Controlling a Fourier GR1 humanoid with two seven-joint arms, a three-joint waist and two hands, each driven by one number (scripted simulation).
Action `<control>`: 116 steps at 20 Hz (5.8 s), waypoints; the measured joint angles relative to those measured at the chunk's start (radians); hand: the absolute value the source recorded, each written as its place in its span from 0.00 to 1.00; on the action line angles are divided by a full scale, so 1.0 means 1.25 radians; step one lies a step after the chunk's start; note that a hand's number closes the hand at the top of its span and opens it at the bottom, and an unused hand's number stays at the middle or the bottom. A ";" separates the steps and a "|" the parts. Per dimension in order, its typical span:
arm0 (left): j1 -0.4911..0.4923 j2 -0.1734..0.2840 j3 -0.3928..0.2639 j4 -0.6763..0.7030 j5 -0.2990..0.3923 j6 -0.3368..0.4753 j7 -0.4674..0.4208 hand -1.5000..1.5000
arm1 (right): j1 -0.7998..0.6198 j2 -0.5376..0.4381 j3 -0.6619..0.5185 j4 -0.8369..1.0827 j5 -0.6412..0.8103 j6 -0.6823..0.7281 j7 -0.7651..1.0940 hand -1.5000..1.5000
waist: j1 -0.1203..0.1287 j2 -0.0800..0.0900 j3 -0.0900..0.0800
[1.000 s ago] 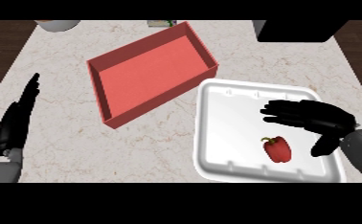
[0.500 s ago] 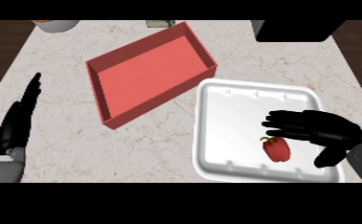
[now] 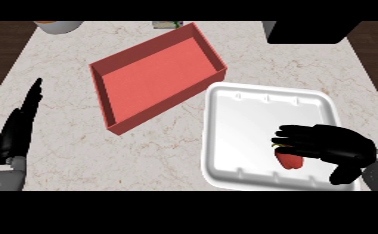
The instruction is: Pick the bell pepper from the tray and place it in the cardboard box
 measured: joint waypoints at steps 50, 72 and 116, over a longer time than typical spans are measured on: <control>-0.018 -0.022 0.048 -0.002 -0.031 -0.061 0.000 0.50 | -0.377 0.596 -0.072 -0.229 0.267 -0.120 1.390 1.00 | 0.018 0.002 0.000; -0.104 -0.054 0.015 0.028 -0.068 -0.068 0.006 0.50 | -0.841 0.604 -0.124 0.552 -0.096 -0.492 1.318 1.00 | 0.085 0.026 -0.002; -0.018 -0.049 0.086 0.009 -0.066 -0.059 0.002 0.50 | -0.432 0.437 -0.283 0.210 -0.441 -0.612 0.922 0.00 | -0.018 -0.007 0.000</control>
